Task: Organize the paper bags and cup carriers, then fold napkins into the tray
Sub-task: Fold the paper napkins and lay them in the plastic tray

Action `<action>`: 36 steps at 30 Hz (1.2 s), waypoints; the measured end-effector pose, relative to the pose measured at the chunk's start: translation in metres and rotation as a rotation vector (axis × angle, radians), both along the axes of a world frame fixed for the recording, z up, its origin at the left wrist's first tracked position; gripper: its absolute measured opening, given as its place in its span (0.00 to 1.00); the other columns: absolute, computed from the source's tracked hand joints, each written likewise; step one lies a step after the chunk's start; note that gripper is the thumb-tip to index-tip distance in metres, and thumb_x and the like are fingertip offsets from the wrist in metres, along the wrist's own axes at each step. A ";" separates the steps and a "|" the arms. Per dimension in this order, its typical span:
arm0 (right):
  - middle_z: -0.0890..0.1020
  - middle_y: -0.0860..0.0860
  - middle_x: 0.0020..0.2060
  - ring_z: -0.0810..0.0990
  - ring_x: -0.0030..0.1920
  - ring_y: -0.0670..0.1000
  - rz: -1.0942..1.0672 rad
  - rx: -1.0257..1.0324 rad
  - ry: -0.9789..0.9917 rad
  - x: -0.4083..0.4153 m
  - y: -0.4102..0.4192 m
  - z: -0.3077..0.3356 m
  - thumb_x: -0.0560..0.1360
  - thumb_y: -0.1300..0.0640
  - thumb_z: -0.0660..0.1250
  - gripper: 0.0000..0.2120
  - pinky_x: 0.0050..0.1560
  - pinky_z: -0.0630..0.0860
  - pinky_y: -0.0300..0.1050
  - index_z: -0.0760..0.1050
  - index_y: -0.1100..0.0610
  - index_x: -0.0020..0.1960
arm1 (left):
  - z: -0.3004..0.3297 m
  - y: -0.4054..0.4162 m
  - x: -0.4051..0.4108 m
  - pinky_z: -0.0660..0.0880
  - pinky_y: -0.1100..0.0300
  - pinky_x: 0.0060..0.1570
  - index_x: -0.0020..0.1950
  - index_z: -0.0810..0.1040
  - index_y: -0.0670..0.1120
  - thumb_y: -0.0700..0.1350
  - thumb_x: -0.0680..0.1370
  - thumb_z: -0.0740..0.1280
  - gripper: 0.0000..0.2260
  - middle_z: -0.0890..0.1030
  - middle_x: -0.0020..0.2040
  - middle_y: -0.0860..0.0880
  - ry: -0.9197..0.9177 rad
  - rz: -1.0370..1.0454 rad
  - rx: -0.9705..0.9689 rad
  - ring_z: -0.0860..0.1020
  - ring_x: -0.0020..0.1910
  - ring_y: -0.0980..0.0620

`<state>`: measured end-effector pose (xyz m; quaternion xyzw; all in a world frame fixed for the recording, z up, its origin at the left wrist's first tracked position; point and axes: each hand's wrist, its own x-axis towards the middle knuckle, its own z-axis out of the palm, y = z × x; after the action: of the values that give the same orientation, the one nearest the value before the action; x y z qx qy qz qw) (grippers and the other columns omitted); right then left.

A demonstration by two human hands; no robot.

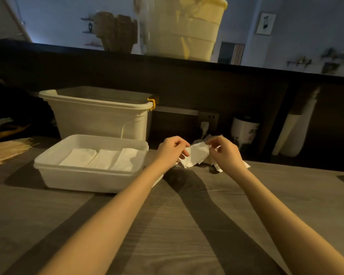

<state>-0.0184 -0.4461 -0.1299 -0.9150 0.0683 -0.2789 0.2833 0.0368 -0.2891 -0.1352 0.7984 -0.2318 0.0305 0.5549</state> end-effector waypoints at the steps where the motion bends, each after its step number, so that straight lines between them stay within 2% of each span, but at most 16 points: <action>1: 0.74 0.51 0.55 0.74 0.48 0.48 -0.007 -0.083 0.012 0.001 -0.003 -0.002 0.77 0.59 0.64 0.11 0.32 0.69 0.32 0.74 0.55 0.59 | -0.005 -0.004 0.002 0.75 0.64 0.38 0.49 0.77 0.45 0.43 0.81 0.58 0.08 0.79 0.37 0.51 0.002 0.028 -0.037 0.78 0.37 0.55; 3: 0.73 0.53 0.58 0.72 0.54 0.51 -0.027 -0.320 0.023 0.003 -0.009 -0.006 0.75 0.57 0.68 0.15 0.43 0.71 0.35 0.74 0.55 0.61 | -0.013 -0.010 0.005 0.74 0.65 0.36 0.47 0.76 0.45 0.43 0.81 0.58 0.08 0.78 0.36 0.52 0.001 0.057 -0.095 0.77 0.36 0.55; 4: 0.72 0.54 0.59 0.71 0.58 0.54 -0.037 -0.447 0.024 0.005 -0.011 -0.009 0.74 0.55 0.69 0.17 0.51 0.71 0.41 0.74 0.55 0.62 | -0.015 -0.012 0.007 0.74 0.65 0.36 0.46 0.76 0.45 0.43 0.81 0.58 0.09 0.78 0.35 0.52 0.002 0.061 -0.115 0.77 0.36 0.55; 6: 0.71 0.55 0.61 0.68 0.62 0.58 -0.048 -0.601 0.028 0.009 -0.012 -0.012 0.72 0.52 0.72 0.21 0.62 0.65 0.50 0.74 0.53 0.63 | -0.017 -0.013 0.010 0.74 0.64 0.36 0.46 0.76 0.44 0.42 0.81 0.58 0.09 0.78 0.36 0.51 0.016 0.059 -0.161 0.77 0.35 0.54; 9: 0.68 0.55 0.65 0.64 0.65 0.60 -0.057 -0.691 0.070 0.017 -0.010 -0.017 0.71 0.53 0.72 0.22 0.67 0.59 0.55 0.74 0.50 0.64 | -0.020 -0.011 0.013 0.74 0.64 0.36 0.48 0.77 0.40 0.40 0.81 0.57 0.10 0.78 0.36 0.48 0.051 0.055 -0.219 0.76 0.35 0.53; 12: 0.67 0.55 0.68 0.62 0.69 0.60 -0.050 -0.746 0.089 0.025 -0.011 -0.023 0.71 0.57 0.72 0.21 0.69 0.56 0.57 0.74 0.50 0.64 | -0.022 -0.006 0.015 0.74 0.63 0.36 0.47 0.76 0.41 0.40 0.81 0.57 0.10 0.78 0.36 0.48 0.064 0.060 -0.249 0.76 0.35 0.54; 16: 0.71 0.54 0.65 0.64 0.68 0.59 -0.075 -0.766 0.071 0.031 -0.011 -0.026 0.72 0.54 0.72 0.17 0.68 0.58 0.54 0.77 0.52 0.60 | -0.022 -0.006 0.013 0.73 0.63 0.36 0.46 0.76 0.43 0.40 0.81 0.57 0.09 0.78 0.36 0.48 0.077 0.055 -0.289 0.76 0.35 0.54; 18: 0.75 0.54 0.61 0.70 0.64 0.59 -0.082 -0.748 0.028 0.033 -0.010 -0.026 0.70 0.55 0.73 0.13 0.64 0.65 0.54 0.80 0.53 0.55 | -0.023 -0.006 0.013 0.73 0.64 0.36 0.45 0.76 0.44 0.40 0.81 0.57 0.09 0.77 0.36 0.49 0.075 0.044 -0.286 0.76 0.36 0.55; 21: 0.81 0.54 0.50 0.77 0.55 0.58 -0.045 -0.629 -0.164 0.034 -0.011 -0.023 0.69 0.60 0.73 0.08 0.55 0.72 0.53 0.82 0.55 0.48 | -0.024 -0.006 0.013 0.73 0.66 0.39 0.48 0.76 0.43 0.40 0.81 0.57 0.08 0.78 0.39 0.50 0.073 0.075 -0.308 0.76 0.40 0.55; 23: 0.83 0.53 0.47 0.78 0.53 0.57 0.001 -0.505 -0.242 0.030 -0.010 -0.015 0.72 0.60 0.70 0.06 0.53 0.71 0.48 0.81 0.57 0.50 | -0.022 -0.007 0.013 0.72 0.67 0.43 0.54 0.75 0.42 0.41 0.81 0.58 0.08 0.78 0.46 0.48 0.051 0.133 -0.323 0.76 0.46 0.54; 25: 0.82 0.54 0.49 0.78 0.52 0.55 0.031 -0.372 -0.253 0.023 -0.009 -0.006 0.75 0.60 0.66 0.08 0.51 0.68 0.42 0.79 0.59 0.53 | -0.018 -0.008 0.012 0.70 0.67 0.47 0.57 0.75 0.44 0.43 0.80 0.59 0.09 0.76 0.55 0.47 -0.011 0.185 -0.293 0.74 0.53 0.53; 27: 0.80 0.54 0.51 0.77 0.51 0.53 0.089 -0.241 -0.233 0.016 -0.007 0.005 0.78 0.60 0.63 0.09 0.49 0.68 0.39 0.78 0.59 0.56 | -0.010 -0.007 0.007 0.69 0.67 0.49 0.60 0.75 0.45 0.44 0.80 0.60 0.10 0.75 0.58 0.48 -0.080 0.182 -0.259 0.72 0.56 0.54; 29: 0.77 0.52 0.52 0.74 0.51 0.49 0.155 -0.171 -0.188 0.005 -0.006 0.014 0.79 0.60 0.62 0.10 0.48 0.68 0.38 0.77 0.58 0.57 | -0.002 -0.006 0.000 0.68 0.69 0.48 0.61 0.75 0.46 0.46 0.80 0.60 0.12 0.75 0.56 0.50 -0.113 0.117 -0.217 0.71 0.55 0.56; 31: 0.75 0.49 0.51 0.73 0.50 0.46 0.217 -0.130 -0.127 -0.008 -0.005 0.023 0.79 0.60 0.62 0.10 0.48 0.69 0.37 0.77 0.56 0.58 | 0.004 -0.004 -0.007 0.68 0.69 0.45 0.56 0.78 0.46 0.48 0.80 0.59 0.11 0.76 0.49 0.51 -0.088 0.016 -0.183 0.72 0.51 0.56; 34: 0.77 0.44 0.48 0.77 0.45 0.44 0.289 -0.051 -0.078 -0.027 -0.005 0.029 0.77 0.59 0.64 0.09 0.46 0.74 0.35 0.77 0.52 0.57 | 0.006 -0.002 -0.020 0.69 0.62 0.45 0.44 0.78 0.46 0.50 0.80 0.59 0.12 0.77 0.42 0.44 0.029 -0.129 -0.188 0.75 0.44 0.51; 36: 0.78 0.41 0.45 0.79 0.44 0.46 0.283 0.002 -0.075 -0.036 -0.003 0.027 0.76 0.57 0.67 0.10 0.45 0.77 0.39 0.76 0.48 0.56 | 0.005 0.000 -0.031 0.70 0.62 0.44 0.46 0.77 0.43 0.53 0.79 0.59 0.14 0.75 0.43 0.41 0.108 -0.175 -0.198 0.74 0.43 0.48</action>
<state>-0.0546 -0.4493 -0.1028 -0.9041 -0.0720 -0.2702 0.3233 0.0057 -0.2893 -0.1300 0.7170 -0.2661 -0.0384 0.6431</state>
